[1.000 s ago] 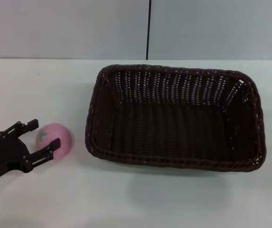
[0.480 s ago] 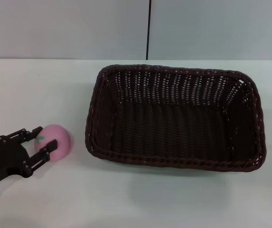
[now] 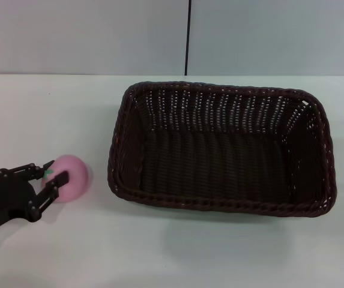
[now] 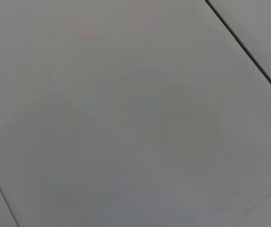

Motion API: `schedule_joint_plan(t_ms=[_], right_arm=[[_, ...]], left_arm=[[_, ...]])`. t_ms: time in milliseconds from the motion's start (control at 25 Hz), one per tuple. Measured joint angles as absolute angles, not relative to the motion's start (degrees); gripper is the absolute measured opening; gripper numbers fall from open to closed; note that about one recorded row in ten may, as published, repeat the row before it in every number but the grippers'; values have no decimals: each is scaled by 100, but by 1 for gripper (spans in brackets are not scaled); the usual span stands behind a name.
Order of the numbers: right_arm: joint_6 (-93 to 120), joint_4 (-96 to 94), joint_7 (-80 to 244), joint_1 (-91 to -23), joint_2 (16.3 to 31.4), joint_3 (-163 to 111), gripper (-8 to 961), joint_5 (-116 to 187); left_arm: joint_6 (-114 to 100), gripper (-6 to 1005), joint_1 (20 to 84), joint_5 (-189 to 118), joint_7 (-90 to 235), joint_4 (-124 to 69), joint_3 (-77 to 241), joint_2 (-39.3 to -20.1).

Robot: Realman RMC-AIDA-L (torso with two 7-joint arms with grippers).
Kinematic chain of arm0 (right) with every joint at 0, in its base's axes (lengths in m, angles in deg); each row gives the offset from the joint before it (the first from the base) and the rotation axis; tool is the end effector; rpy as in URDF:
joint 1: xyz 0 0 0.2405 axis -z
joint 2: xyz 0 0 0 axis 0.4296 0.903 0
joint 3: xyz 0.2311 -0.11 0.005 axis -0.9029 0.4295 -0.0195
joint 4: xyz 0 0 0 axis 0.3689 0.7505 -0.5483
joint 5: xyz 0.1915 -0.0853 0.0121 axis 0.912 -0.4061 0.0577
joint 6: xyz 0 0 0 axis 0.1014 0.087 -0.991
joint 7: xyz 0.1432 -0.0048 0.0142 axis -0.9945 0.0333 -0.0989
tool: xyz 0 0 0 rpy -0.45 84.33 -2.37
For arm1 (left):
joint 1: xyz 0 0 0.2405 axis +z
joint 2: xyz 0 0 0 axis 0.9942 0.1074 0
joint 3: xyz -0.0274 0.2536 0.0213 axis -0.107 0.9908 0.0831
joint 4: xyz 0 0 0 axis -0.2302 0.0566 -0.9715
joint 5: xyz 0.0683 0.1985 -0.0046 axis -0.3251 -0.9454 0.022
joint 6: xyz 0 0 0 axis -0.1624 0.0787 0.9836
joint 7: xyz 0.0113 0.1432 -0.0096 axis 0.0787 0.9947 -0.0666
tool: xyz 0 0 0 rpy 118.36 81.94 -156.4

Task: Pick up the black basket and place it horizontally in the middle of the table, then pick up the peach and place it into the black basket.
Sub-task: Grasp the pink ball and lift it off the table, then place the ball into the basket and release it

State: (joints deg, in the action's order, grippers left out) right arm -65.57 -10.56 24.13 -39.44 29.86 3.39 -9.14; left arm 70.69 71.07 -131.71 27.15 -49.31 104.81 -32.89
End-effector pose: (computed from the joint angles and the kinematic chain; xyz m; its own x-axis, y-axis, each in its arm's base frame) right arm 0.3518 0.2643 0.0455 0.2039 0.0250 -0.9787 -0.9129 -0.3563 -0.1993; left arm -0.3687 0.2306 -0.0025 0.7835 0.2313 0.5767 0.5466 -0.6979 -0.4627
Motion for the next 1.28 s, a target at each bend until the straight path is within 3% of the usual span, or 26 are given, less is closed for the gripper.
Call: schedule_joint_plan(t_ms=[480,960,1160,1280], right_arm=[[-6557,-1057,2413,-3976,2994,339,642,-913],[-6631,-1057,2405,-4020,3003,337,642,-880],[-6714,-1057,2398,-4013,3009,304,642,-869],[-6834,-1057,2381,-3974,3003,280,642,-862]], left_arm=[[8070,208,6858,-12656,2614,-5296,10067,-3304],[8404,160,5422,-12451,1990,-4814,11001,-3384],[8073,176,5015,-12450,2016,-4292,11368,-3386],[8020,291,4969,-12450,2154,-4143,11352,-3386]])
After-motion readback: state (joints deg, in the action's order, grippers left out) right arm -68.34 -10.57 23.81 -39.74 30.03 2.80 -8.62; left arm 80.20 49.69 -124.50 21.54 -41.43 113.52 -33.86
